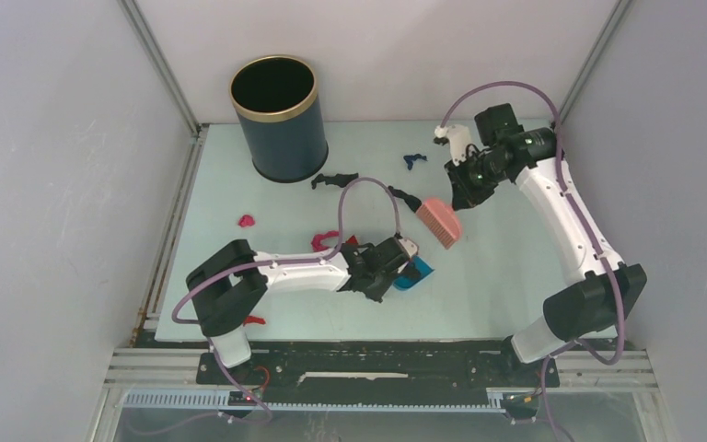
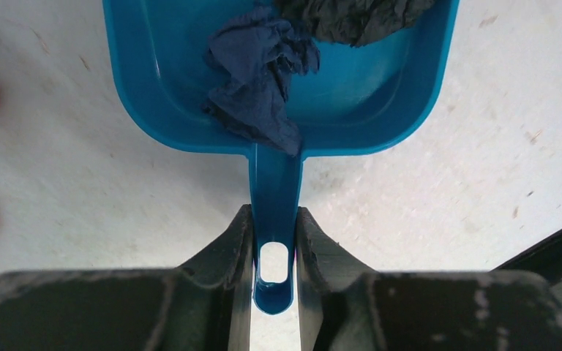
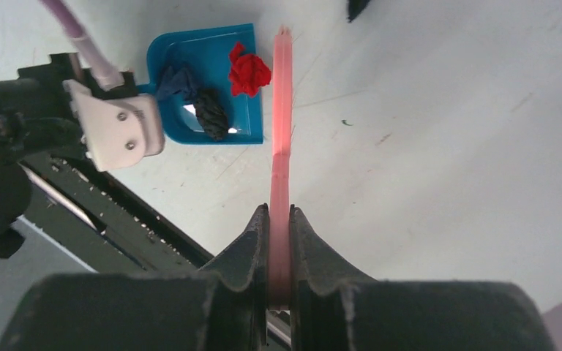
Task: Sweep away the paper scraps from the table
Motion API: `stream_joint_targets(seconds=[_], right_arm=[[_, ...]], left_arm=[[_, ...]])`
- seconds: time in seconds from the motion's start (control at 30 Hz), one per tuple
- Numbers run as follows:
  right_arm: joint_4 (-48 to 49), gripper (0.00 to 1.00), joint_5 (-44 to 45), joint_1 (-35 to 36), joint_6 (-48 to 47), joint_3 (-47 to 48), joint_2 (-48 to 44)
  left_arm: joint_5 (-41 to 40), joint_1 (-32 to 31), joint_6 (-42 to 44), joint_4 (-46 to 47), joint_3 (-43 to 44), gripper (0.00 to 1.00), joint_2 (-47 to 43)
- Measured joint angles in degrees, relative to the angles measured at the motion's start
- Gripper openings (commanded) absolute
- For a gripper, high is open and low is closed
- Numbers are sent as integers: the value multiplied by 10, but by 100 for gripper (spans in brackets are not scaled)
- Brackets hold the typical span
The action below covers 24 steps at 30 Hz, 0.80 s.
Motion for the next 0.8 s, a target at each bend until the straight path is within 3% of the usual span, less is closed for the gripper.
stream_joint_targets(seconds=[0.2, 0.27, 0.57, 0.8], right_arm=[[2, 0, 18, -37, 0, 5, -1], [3, 0, 21, -45, 0, 4, -3], [10, 0, 22, -57, -1, -42, -34], [30, 0, 26, -64, -1, -70, -36]], left_arm=[[-13, 0, -9, 16, 29, 38, 2], [-15, 0, -13, 28, 31, 45, 4], [-29, -4, -19, 80, -27, 54, 0], [-28, -14, -23, 117, -87, 45, -50]])
